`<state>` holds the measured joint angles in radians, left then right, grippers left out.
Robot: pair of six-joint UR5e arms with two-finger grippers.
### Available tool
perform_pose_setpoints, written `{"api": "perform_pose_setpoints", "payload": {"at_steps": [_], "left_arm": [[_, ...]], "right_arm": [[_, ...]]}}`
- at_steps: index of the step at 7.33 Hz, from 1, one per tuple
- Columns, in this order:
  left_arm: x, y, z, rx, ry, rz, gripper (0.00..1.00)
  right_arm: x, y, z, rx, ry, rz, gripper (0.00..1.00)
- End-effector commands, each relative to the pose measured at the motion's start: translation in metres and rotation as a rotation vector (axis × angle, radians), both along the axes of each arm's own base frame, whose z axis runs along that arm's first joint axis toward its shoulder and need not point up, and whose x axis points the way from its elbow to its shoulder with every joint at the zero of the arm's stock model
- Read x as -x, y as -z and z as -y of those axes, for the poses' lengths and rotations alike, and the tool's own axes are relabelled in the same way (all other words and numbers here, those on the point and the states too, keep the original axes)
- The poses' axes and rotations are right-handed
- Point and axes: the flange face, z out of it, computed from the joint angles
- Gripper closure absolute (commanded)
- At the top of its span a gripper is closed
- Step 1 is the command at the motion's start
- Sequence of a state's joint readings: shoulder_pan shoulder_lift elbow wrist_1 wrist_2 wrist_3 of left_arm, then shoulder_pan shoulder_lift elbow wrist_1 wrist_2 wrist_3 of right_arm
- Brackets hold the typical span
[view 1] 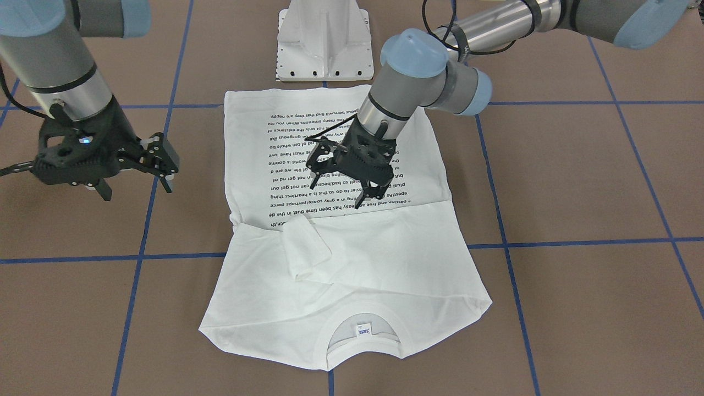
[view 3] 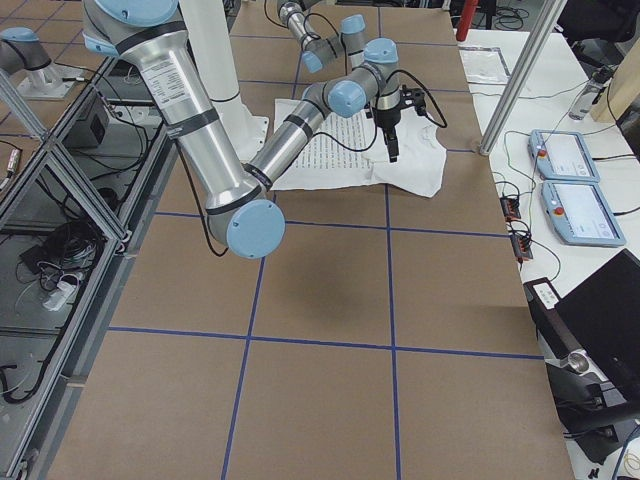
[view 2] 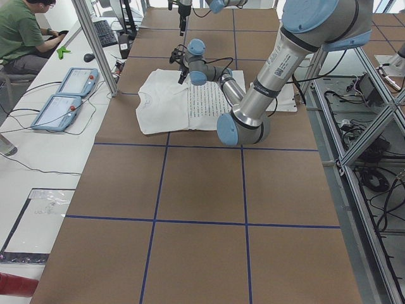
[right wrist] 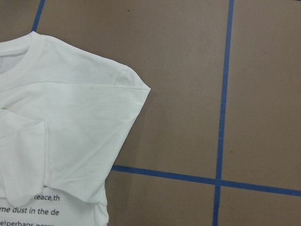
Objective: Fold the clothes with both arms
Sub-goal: 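Fold the held sleeve across the shirt body and release it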
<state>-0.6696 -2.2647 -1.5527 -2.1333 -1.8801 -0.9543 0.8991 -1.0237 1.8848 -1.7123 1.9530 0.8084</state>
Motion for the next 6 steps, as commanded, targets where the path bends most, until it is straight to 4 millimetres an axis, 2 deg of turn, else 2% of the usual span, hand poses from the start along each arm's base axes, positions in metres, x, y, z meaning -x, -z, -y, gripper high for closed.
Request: {"api": "perform_pose_setpoints", "payload": {"at_steps": [1, 2, 3, 4, 5, 6], "left_arm": [[0.119, -0.067, 0.048, -0.122, -0.082, 0.103, 0.00], [0.159, -0.096, 0.064, -0.204, -0.105, 0.161, 0.00], [0.192, -0.126, 0.071, -0.242, -0.132, 0.197, 0.00], [0.209, -0.136, 0.074, -0.263, -0.142, 0.208, 0.00], [0.211, -0.138, 0.074, -0.263, -0.141, 0.209, 0.00], [0.210, -0.139, 0.073, -0.262, -0.143, 0.210, 0.00]], "right_arm": [[0.102, 0.046, 0.018, 0.020, -0.060, -0.042, 0.00], [0.151, 0.070, 0.028, 0.041, -0.085, -0.066, 0.00], [0.205, 0.098, 0.037, 0.055, -0.121, -0.096, 0.00], [0.261, 0.109, 0.039, 0.055, -0.159, -0.115, 0.01], [0.298, 0.095, 0.035, 0.022, -0.182, -0.120, 0.05], [0.312, 0.081, 0.034, 0.008, -0.195, -0.130, 0.14]]}}
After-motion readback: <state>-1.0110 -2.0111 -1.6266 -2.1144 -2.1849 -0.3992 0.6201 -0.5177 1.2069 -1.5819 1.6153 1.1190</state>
